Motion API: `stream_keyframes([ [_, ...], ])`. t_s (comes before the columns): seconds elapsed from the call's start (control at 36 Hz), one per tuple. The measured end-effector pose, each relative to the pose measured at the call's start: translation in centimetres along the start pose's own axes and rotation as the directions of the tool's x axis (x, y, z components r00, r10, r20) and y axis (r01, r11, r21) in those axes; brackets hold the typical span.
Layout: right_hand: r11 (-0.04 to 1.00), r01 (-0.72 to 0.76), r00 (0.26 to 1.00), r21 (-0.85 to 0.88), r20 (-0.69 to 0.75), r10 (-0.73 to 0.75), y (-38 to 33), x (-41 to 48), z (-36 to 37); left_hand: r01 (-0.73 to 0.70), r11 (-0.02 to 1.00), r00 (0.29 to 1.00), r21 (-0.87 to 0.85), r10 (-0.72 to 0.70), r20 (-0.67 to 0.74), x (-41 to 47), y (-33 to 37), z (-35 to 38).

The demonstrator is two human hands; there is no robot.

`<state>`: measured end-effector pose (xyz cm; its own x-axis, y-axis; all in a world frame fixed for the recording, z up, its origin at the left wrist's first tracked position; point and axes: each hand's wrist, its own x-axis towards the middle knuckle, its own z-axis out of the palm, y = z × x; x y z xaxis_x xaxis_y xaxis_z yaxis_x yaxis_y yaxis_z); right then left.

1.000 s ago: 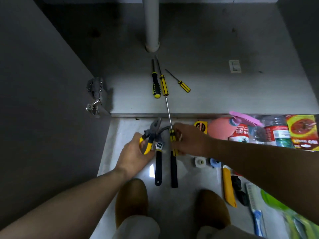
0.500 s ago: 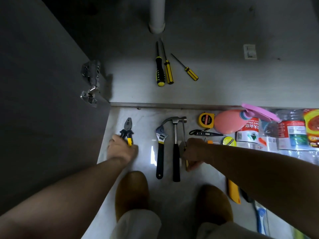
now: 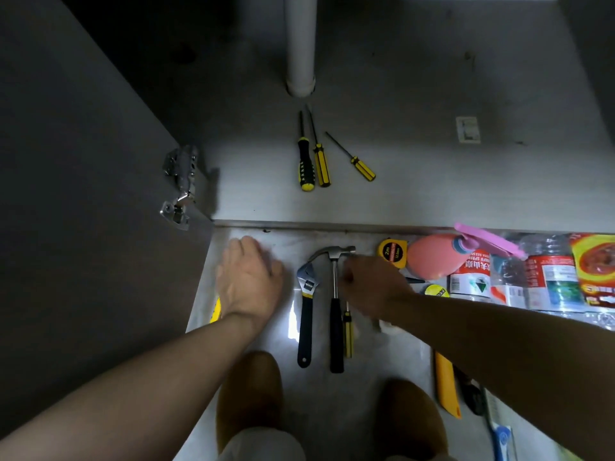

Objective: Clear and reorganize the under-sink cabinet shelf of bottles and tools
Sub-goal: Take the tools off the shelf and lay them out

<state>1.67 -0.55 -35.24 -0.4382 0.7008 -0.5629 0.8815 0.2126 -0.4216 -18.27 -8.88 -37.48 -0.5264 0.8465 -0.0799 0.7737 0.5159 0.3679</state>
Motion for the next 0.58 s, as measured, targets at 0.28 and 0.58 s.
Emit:
stream_keyframes([
  [0.28,0.972,0.208,0.821,0.108,-0.559,-0.113,-2.8,4.7,-8.5,-0.126,0.913,0.991,-0.388,0.101,-0.085,8.5,9.5,-2.5],
  [0.58,0.99,0.025,0.859,-0.142,-0.504,-0.094,-1.4,7.4,-8.6,-0.016,0.987,0.99,-0.157,0.037,0.136,12.2,9.3,-2.9],
])
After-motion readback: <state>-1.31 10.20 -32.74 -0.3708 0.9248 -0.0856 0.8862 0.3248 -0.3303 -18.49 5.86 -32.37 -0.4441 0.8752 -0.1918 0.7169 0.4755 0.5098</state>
